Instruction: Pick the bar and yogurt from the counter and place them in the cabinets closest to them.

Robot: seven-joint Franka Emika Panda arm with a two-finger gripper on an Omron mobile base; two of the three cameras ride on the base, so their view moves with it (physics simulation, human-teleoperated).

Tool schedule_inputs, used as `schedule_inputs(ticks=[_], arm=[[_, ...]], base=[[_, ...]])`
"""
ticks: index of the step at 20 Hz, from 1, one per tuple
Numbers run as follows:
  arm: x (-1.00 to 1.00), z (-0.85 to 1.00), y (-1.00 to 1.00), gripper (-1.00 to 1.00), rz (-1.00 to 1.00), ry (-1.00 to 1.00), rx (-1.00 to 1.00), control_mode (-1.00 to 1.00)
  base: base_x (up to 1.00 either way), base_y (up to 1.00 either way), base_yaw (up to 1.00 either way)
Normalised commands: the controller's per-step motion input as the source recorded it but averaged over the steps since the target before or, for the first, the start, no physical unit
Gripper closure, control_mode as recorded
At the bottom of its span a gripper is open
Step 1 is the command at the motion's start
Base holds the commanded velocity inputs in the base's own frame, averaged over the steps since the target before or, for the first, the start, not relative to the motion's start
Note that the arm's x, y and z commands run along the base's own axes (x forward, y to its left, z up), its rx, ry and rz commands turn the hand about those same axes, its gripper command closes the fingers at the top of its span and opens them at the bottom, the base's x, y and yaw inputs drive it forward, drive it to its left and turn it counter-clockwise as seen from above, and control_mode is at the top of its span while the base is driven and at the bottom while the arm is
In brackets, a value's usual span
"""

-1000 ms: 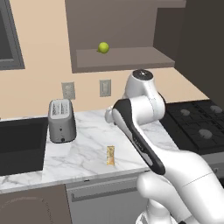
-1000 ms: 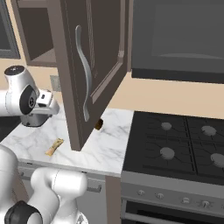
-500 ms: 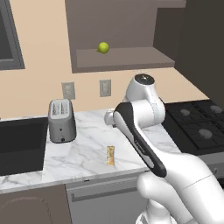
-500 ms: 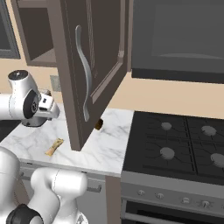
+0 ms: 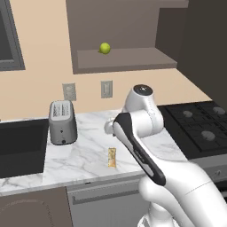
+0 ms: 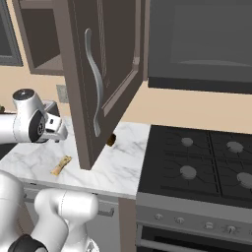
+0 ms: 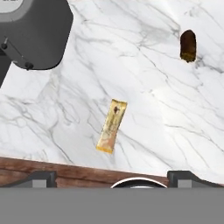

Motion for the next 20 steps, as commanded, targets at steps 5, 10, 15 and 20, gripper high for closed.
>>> schedule_inputs(ticks=[5, 10, 15, 20], arm=[[0.04, -0.31, 0.06, -1.00, 0.00, 0.00, 0.00, -1.00], [0.07, -0.29, 0.06, -1.00, 0.00, 0.00, 0.00, -1.00], [0.09, -0.27, 0.02, -1.00, 0.00, 0.00, 0.00, -1.00], [0.25, -0.28, 0.01, -1.00, 0.00, 0.00, 0.00, -1.00]], base=[[0.00, 0.00, 0.00], [0.00, 0.00, 0.00], [0.00, 0.00, 0.00], [0.00, 0.00, 0.00]])
